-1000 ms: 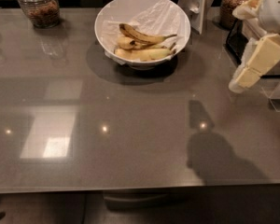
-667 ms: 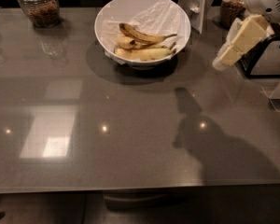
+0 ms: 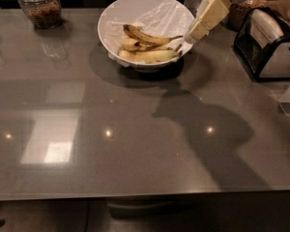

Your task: Pick banana from white bowl

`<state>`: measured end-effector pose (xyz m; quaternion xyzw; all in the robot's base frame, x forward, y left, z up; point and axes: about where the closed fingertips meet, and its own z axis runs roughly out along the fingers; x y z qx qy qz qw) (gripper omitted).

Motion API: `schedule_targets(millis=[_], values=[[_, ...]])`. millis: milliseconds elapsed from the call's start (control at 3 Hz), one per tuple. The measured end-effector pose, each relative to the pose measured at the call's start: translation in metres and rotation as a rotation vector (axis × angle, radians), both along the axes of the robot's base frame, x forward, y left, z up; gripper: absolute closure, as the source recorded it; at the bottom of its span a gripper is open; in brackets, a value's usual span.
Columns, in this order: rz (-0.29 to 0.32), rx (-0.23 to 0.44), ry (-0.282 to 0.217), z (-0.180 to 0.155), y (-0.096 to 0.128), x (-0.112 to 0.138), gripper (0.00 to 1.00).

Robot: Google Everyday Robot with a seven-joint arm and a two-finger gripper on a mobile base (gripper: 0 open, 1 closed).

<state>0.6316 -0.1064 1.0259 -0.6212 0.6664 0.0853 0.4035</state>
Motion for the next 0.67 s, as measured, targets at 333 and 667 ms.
schedule_targets(millis=[333,667], values=[[0.0,0.0,0.0,0.0,0.0,0.0,0.0],[0.025,-0.033,-0.054,-0.008,0.005,0.015,0.0]])
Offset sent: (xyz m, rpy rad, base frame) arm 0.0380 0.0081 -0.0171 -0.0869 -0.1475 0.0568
